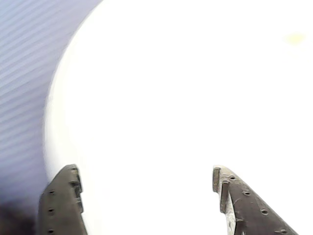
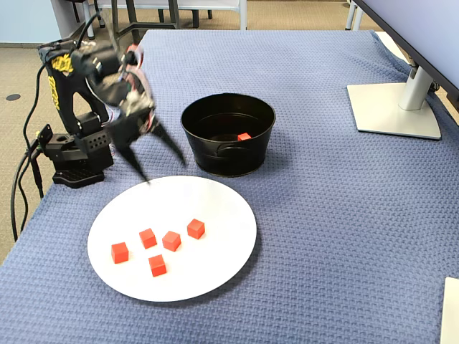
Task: Pick up the red cubes from the white plate and place them in the black recipient
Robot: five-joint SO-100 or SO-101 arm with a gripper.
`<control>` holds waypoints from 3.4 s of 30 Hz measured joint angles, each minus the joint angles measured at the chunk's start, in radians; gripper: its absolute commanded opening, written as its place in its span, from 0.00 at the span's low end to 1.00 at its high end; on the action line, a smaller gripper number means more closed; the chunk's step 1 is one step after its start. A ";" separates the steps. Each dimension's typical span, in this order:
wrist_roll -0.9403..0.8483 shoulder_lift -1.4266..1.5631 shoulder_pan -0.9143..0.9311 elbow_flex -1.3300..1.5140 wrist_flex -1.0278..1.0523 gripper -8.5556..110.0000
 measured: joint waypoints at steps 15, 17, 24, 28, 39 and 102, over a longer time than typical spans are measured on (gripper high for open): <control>-0.202 -0.098 0.077 0.268 -0.285 0.29; -0.212 -0.123 0.091 0.279 -0.311 0.29; -0.232 -0.207 0.115 0.279 -0.362 0.29; -0.249 -0.224 0.132 0.279 -0.380 0.29; -0.256 -0.308 0.143 0.279 -0.436 0.29; 0.436 0.117 -0.437 -0.218 0.333 0.35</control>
